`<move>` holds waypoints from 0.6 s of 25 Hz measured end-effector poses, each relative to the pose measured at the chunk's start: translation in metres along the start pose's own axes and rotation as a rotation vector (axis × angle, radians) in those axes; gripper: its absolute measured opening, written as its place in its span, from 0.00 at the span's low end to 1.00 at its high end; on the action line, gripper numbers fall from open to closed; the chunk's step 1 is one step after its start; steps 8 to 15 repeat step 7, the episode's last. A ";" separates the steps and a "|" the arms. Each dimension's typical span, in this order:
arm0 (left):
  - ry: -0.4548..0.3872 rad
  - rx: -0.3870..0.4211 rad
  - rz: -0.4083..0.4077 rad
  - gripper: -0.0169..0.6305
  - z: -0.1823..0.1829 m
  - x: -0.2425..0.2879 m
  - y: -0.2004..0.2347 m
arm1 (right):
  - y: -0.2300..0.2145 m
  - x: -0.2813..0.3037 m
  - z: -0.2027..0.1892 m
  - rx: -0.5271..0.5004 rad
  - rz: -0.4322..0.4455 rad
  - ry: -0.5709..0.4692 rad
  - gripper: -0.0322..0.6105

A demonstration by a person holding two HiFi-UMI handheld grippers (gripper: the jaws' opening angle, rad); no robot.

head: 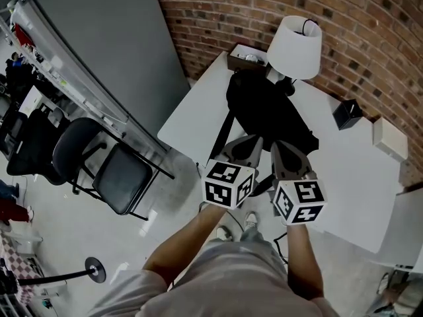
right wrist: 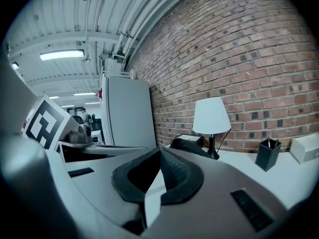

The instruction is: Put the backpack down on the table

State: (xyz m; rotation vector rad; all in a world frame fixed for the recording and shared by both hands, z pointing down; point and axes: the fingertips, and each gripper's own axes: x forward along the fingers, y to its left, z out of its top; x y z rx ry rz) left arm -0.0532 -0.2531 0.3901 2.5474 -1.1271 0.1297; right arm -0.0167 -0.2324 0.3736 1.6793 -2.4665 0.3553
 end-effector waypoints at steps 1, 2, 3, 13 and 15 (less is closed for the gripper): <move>-0.001 -0.001 0.001 0.03 0.001 -0.001 0.000 | 0.001 -0.001 0.000 -0.001 -0.002 -0.001 0.05; -0.001 -0.001 0.001 0.03 0.001 -0.002 0.001 | 0.002 -0.001 0.001 -0.002 -0.003 -0.002 0.05; -0.002 -0.001 0.001 0.03 0.001 -0.003 0.001 | 0.003 -0.001 0.001 -0.002 -0.003 -0.002 0.05; -0.005 -0.001 -0.006 0.03 0.002 -0.007 0.001 | 0.007 -0.002 0.001 -0.002 -0.004 -0.005 0.05; -0.005 -0.001 -0.006 0.03 0.002 -0.007 0.001 | 0.007 -0.002 0.001 -0.002 -0.004 -0.005 0.05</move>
